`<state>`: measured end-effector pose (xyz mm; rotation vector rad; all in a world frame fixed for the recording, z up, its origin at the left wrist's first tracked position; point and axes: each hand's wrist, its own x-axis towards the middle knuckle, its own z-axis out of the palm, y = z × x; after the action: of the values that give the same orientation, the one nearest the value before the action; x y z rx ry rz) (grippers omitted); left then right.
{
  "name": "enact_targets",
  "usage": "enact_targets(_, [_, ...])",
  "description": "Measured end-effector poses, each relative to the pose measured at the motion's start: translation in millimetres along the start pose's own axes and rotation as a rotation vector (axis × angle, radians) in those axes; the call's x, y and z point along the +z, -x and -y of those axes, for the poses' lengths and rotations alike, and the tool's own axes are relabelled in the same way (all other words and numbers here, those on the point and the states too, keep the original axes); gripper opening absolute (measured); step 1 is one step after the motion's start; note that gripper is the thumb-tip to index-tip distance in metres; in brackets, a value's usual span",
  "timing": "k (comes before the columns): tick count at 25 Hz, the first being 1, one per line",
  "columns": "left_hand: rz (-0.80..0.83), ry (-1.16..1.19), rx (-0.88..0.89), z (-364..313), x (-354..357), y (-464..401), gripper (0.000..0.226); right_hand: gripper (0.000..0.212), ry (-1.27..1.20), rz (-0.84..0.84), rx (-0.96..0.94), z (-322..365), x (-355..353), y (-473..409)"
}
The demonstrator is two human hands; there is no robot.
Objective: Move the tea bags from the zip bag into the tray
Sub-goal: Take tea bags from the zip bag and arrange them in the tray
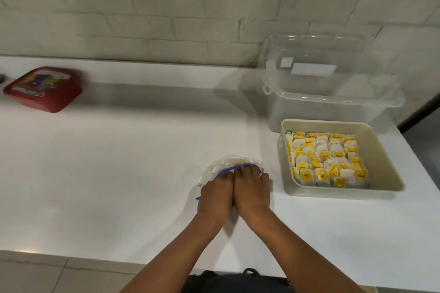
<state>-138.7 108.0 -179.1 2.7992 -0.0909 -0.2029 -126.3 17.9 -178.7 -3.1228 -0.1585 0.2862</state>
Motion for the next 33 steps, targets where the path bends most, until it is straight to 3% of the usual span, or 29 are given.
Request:
enact_targets(4, [-0.023, 0.096, 0.026, 20.2, -6.9, -3.1, 0.01, 0.025, -0.06, -0.058, -0.053, -0.5, -4.7, -4.0])
enact_targets(9, [-0.109, 0.425, 0.025, 44.6, -16.4, -8.5, 0.012, 0.039, -0.073, 0.008, -0.132, -0.2, -4.1, -8.7])
enact_targets(13, [-0.121, 0.53, -0.031, 57.9, -39.0, -8.4, 0.016, 0.029, -0.073, -0.044, -0.124, 3.1, -1.0, -19.5])
enact_targets(18, [0.067, 1.179, -0.251, 54.4, -67.5, 2.2, 0.018, 0.024, -0.153, -0.14, -0.164, -3.2, -6.9, -21.6])
enact_targets(21, [0.157, 1.339, -0.261, 50.7, -76.7, 8.9, 0.016, 0.019, -0.603, -0.102, -0.071, -5.5, -24.5, -15.9])
enact_targets(24, [0.197, 1.286, -0.19, 49.6, -82.3, 11.8, 0.025, 0.014, -1.103, -0.01, 0.026, -8.8, -48.6, -7.1])
enact_targets(30, [0.167, 1.234, -0.18, 43.4, -90.6, 12.2, 0.028, 0.013, -1.341, 0.046, 0.131, -20.5, -73.5, -1.8])
enact_targets(33, [0.085, 1.257, -0.169, 38.9, -94.5, 13.6, 0.017, 0.014, -1.403, 0.076, 0.139, -29.0, -85.1, 2.1])
